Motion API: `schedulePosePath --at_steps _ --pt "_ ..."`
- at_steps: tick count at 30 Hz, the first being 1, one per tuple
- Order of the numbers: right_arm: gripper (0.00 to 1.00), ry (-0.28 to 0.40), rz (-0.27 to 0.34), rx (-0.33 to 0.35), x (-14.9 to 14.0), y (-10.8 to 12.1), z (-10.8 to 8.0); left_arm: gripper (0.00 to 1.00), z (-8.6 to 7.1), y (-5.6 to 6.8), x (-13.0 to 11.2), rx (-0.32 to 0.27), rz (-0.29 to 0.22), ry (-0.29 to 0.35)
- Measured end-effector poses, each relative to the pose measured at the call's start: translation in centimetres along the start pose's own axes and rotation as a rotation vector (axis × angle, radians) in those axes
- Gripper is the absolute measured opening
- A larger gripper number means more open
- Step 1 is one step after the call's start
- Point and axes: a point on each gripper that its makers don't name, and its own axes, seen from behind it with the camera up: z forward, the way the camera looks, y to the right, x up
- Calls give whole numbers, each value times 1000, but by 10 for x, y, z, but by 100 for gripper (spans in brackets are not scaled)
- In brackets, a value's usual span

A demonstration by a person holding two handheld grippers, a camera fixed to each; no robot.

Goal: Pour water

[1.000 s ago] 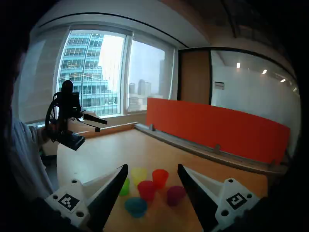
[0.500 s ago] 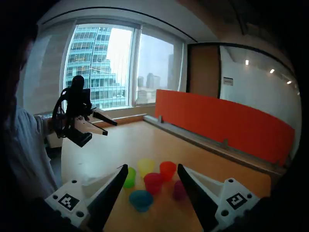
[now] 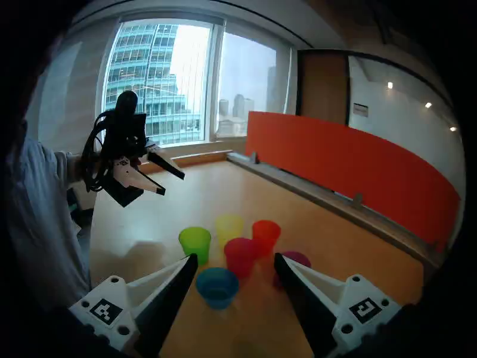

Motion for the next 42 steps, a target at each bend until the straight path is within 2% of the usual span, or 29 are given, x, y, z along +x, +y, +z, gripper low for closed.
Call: schedulePosePath --at_steps 24,42 --pt "99 -159 -10 62 -83 -17 35 99 36 25 -67 -104 2 -161" --pt "99 -210 -27 84 -108 -22 64 99 68 37 -91 -141 29 -225"
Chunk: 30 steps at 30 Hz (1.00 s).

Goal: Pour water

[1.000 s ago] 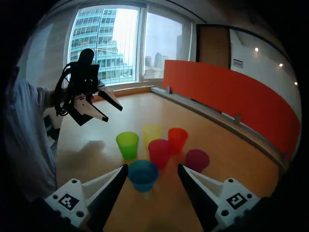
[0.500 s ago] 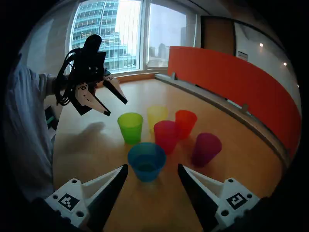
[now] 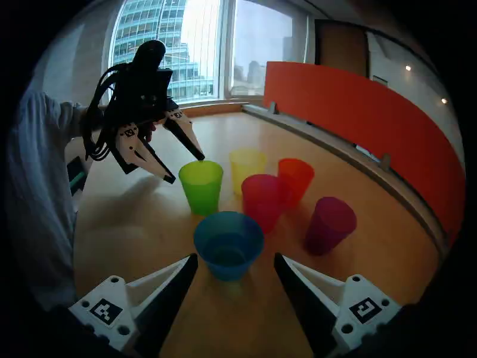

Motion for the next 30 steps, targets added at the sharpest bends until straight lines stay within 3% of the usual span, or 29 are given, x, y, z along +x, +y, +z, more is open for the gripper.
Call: schedulePosePath --at_steps 18,27,30 --pt "100 -14 -5 30 1 -4 29 99 33 5 3 -36 0 -11" --pt "100 -10 -7 35 3 -6 33 99 39 4 7 -31 -5 -4" --pt "100 -10 -8 36 4 -6 33 94 40 5 7 -32 -6 -7"
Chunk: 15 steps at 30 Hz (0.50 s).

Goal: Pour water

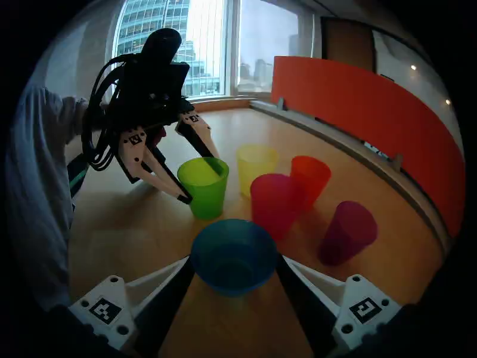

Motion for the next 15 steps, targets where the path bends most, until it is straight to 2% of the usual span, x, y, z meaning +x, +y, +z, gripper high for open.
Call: schedulePosePath --at_steps 3,15 --pt "100 1 0 1 0 -1 0 87 1 0 -1 3 3 -2" --pt "100 8 -9 -6 0 -3 4 87 1 2 -1 -1 -2 1"
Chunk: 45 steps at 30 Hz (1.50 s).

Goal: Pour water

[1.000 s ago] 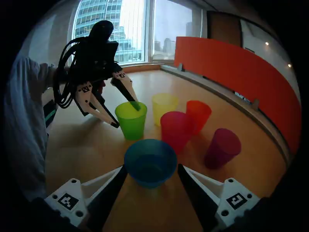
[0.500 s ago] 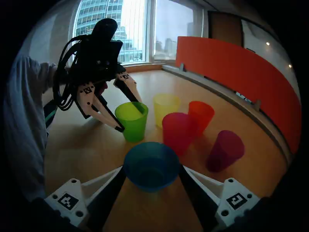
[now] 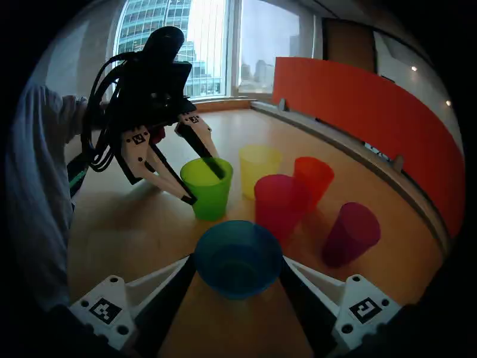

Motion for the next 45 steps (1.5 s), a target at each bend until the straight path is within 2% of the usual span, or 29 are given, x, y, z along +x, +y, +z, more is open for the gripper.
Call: schedulePosePath --at_steps 5,18,27,39,45 --pt "92 6 -6 -17 0 3 0 87 -1 1 1 -2 -6 3" --pt "91 44 4 -43 7 3 -9 87 -14 3 12 12 -6 41" --pt "91 114 16 -74 33 4 -30 87 -36 0 39 43 -25 125" --pt "91 235 2 -119 83 8 -60 87 -69 -5 80 106 10 241" --pt "91 289 -6 -135 103 7 -69 87 -82 -6 95 118 14 291"
